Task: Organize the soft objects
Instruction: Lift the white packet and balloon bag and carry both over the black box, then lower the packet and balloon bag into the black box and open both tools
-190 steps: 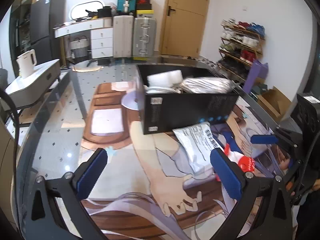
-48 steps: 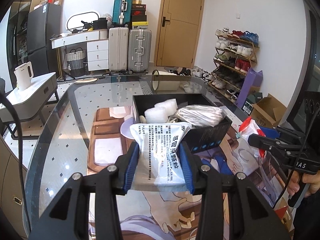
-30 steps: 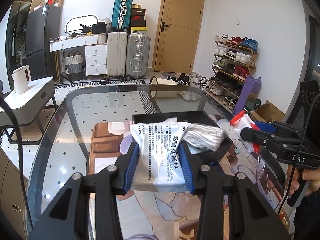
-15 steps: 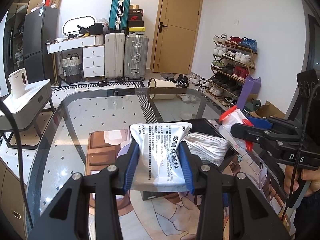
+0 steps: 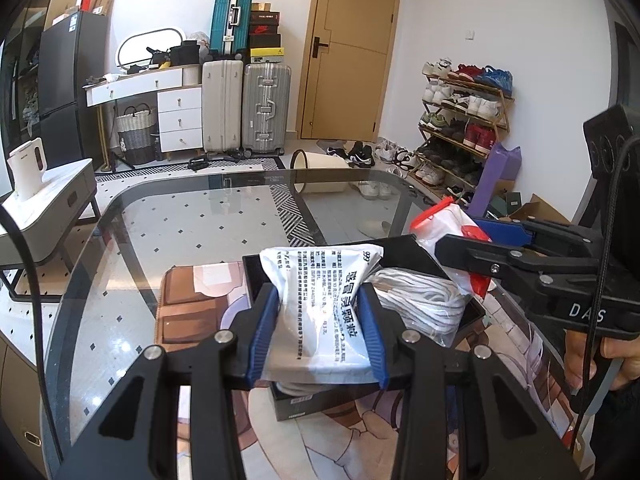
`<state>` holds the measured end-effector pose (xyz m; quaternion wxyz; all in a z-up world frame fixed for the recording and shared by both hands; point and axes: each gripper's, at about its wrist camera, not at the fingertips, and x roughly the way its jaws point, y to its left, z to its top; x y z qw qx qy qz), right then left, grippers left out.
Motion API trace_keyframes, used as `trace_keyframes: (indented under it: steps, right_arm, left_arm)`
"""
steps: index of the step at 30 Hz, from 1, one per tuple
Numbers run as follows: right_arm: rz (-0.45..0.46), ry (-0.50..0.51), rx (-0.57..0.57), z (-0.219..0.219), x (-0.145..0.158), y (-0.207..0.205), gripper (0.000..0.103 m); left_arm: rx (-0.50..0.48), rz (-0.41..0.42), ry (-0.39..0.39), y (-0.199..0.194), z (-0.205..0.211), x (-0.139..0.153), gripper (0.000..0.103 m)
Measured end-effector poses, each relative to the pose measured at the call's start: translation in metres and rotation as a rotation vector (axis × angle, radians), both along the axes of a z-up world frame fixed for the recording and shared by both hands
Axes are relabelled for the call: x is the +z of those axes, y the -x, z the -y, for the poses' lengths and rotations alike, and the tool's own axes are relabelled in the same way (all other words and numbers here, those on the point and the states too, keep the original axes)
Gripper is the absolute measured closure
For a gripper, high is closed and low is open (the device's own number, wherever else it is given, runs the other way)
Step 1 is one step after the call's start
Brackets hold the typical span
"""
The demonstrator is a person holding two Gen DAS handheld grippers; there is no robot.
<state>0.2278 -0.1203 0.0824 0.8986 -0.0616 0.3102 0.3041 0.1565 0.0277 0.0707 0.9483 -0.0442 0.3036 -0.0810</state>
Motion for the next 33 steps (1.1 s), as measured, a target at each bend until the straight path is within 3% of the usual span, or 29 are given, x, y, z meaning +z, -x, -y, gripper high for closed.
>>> trace_keyframes:
  steps: [13, 33]
  right_arm:
    - [-0.032, 0.048, 0.000, -0.014, -0.019, -0.024, 0.056]
    - [-0.079, 0.090, -0.015, -0.023, -0.052, -0.045, 0.056]
  left_arm:
    - [-0.018, -0.030, -0.032, -0.029, 0.014, -0.012, 0.063]
    - [-0.022, -0.042, -0.076, -0.039, 0.024, -0.025, 0.062]
